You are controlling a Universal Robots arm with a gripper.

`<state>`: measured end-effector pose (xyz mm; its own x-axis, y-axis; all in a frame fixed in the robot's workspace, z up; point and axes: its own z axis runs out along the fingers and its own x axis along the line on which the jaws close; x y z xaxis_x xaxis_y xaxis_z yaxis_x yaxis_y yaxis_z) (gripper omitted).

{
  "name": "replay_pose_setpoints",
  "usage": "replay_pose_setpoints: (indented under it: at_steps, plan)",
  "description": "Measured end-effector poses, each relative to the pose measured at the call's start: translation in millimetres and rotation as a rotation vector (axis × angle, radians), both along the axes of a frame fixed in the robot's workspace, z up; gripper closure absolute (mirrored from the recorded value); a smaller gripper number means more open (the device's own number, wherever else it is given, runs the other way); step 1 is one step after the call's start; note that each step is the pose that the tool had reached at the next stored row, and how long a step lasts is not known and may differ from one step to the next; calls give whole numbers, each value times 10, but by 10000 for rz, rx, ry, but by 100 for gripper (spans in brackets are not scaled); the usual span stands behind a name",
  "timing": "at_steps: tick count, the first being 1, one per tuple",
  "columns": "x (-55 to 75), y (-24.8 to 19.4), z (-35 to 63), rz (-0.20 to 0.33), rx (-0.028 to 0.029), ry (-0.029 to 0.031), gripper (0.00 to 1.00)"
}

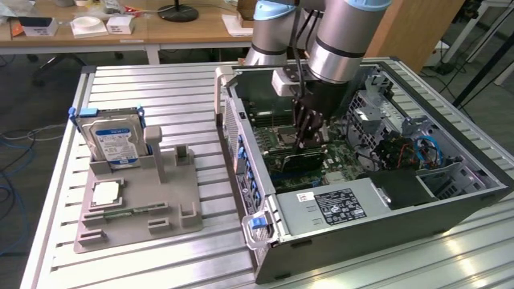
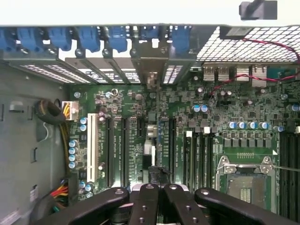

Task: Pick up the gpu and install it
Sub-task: 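Press down on the gpu until it lock into place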

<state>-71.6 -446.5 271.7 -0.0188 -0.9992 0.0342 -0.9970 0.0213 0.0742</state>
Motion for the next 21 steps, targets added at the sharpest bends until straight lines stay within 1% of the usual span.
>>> replay_pose_setpoints:
  at_steps: [2, 5, 6, 8, 9, 10, 12, 14, 21]
  plan:
    - [0, -7, -29, 0, 3, -6, 89]
    - [0, -11, -71, 0, -14, -9, 89]
    - [1, -9, -85, 1, 2, -19, 89]
    - [1, -9, -94, 2, -1, -20, 89]
    - [0, -9, -90, 1, 10, -19, 89]
    - [0, -8, -60, 0, 34, -24, 89]
    - [-3, -9, 32, -2, 29, -21, 89]
    - [-72, -9, 92, -1, 45, -21, 89]
    - [-380, -9, 133, -1, 44, -21, 89]
